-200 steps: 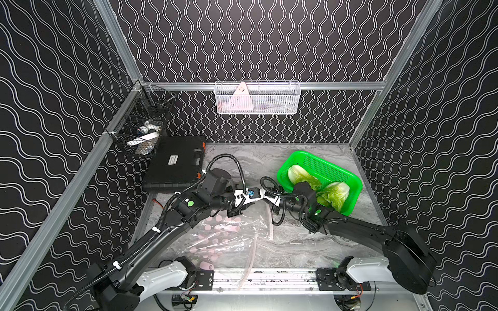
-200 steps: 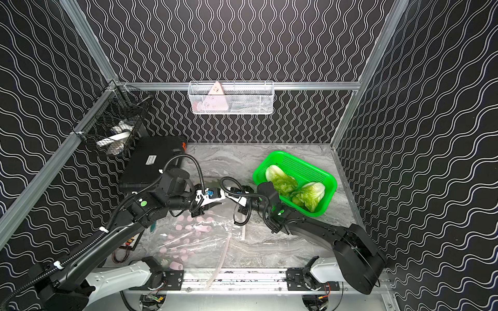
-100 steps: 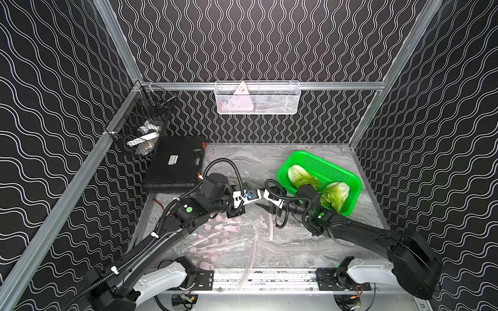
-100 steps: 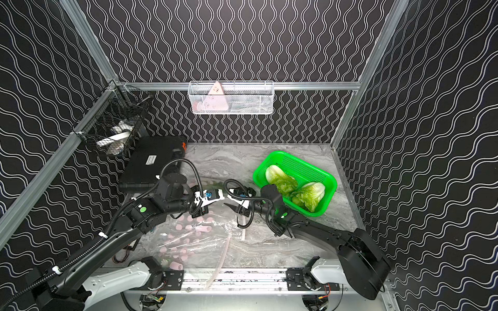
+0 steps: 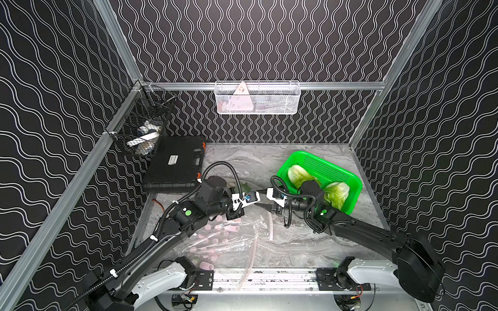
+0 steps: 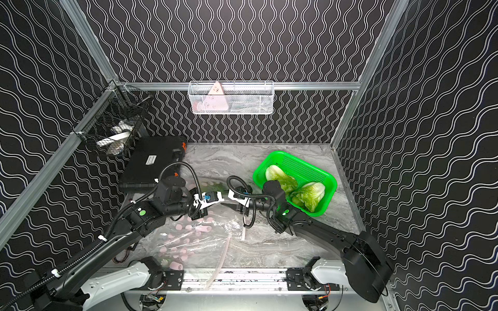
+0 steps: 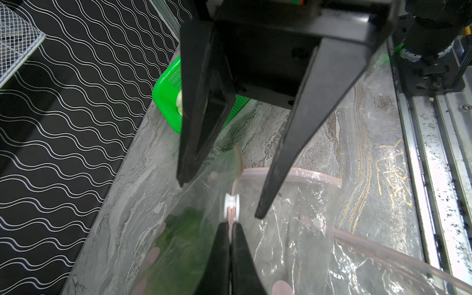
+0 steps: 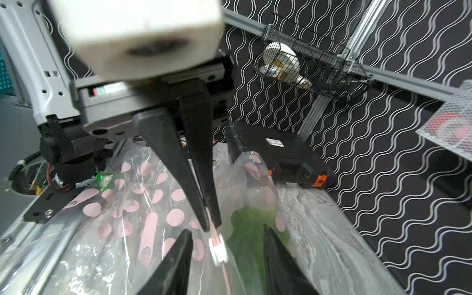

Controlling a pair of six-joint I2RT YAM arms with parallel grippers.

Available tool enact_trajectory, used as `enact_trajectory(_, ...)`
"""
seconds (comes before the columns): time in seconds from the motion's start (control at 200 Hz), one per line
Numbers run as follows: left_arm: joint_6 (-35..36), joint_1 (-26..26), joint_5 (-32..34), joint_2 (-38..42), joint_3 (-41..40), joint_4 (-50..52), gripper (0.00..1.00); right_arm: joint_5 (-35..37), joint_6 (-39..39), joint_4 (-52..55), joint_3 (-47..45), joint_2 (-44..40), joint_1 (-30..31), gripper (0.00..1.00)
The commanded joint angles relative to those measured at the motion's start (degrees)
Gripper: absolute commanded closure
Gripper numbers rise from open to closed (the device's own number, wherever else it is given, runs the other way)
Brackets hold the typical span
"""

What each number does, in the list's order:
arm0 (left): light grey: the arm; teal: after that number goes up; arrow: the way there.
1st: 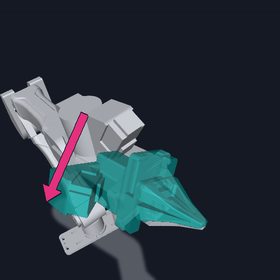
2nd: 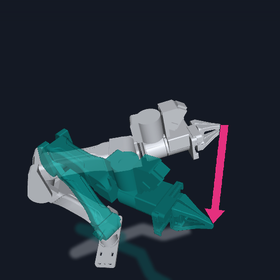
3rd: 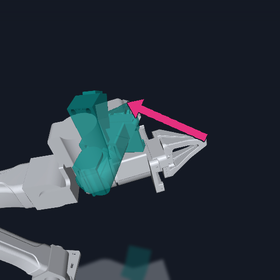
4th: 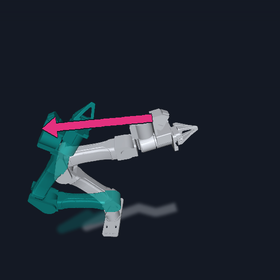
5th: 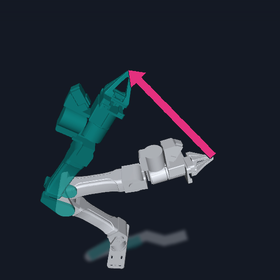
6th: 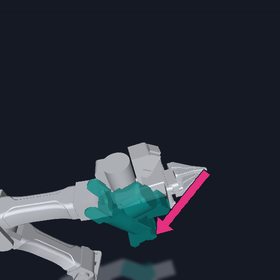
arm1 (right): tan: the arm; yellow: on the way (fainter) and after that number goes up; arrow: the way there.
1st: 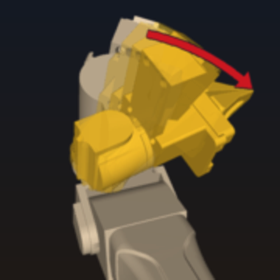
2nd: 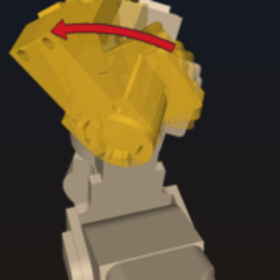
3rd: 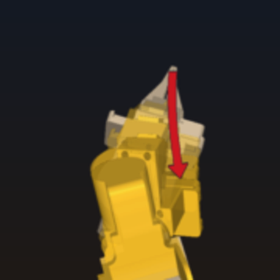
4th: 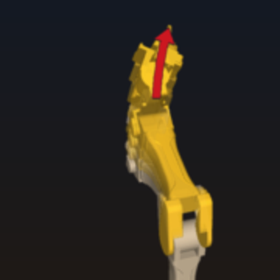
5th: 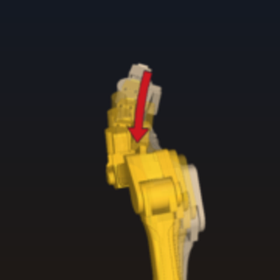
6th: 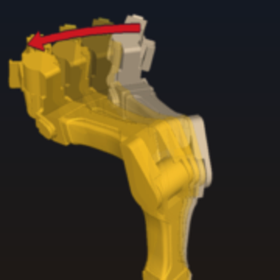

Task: Open the zip-top bag and take out the chinese cabbages
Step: Adjust the zipper food storage bag at the center of the board, then unzip the zipper on the zipper food storage bag.

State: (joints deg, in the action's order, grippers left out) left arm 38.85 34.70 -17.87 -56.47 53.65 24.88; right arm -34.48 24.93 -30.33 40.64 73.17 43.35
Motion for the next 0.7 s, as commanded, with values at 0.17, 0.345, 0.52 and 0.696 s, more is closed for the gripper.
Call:
enact_trajectory(0.17, -0.71, -0.06, 0.28, -0.24, -0.04, -0.91, 1.0, -1.03, -2.04, -3.37, 0.49, 3.31, 0.0, 0.69)
enact_trajectory(0.345, -1.06, -0.04, 0.29, 0.03, -0.29, -0.36, 1.0, -1.68, -2.99, -4.92, 0.36, 4.35, 0.01, 0.77)
enact_trajectory(0.52, -0.83, -0.03, 0.12, 0.05, 0.17, 1.25, 1.0, -1.73, -3.7, -6.5, -0.28, 4.32, -0.01, 0.78)
enact_trajectory(0.696, -0.75, -0.02, 0.54, 0.72, -0.47, 1.32, 1.0, -1.82, -3.32, -5.81, -0.32, 3.59, 0.03, 0.79)
